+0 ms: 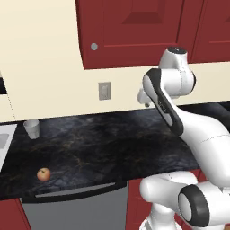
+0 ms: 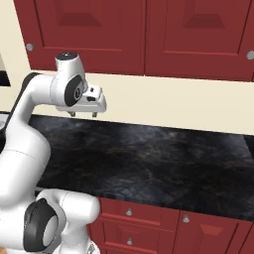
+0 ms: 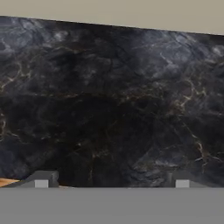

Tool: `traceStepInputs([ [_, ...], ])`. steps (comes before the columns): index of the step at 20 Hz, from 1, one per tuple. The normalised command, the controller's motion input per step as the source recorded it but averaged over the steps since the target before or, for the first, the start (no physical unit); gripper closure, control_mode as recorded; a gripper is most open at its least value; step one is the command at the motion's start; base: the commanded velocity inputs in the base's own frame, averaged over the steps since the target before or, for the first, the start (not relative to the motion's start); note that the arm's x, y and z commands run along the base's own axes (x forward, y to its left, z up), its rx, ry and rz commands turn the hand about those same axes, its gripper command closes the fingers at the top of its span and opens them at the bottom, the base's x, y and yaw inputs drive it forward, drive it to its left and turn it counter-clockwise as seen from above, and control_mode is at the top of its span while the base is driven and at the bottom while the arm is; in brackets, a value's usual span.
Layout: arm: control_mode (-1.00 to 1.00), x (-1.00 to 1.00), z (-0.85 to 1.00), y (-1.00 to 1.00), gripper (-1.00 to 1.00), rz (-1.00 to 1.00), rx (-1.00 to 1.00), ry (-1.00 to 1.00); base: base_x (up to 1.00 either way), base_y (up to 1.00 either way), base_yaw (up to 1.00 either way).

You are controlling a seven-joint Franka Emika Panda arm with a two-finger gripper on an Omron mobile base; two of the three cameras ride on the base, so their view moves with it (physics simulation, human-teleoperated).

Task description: Open the cabinet. Pick the dish brush and place it next to the sink. Then close the cabinet.

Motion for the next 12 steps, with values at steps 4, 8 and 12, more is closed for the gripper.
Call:
traceStepInputs([
  [4, -1.0, -0.81, 0.77, 0.19, -1.0, 0.0, 0.0, -0.56, 0.0, 0.0, 0.0],
  [8, -1.0, -0.7, 0.72, 0.67, -1.0, 0.0, 0.0, -0.47, 0.0, 0.0, 0.0],
  [12, -1.0, -0.55, 0.58, 0.64, -1.0, -0.02, 0.0, -0.36, 0.0, 0.0, 0.0],
])
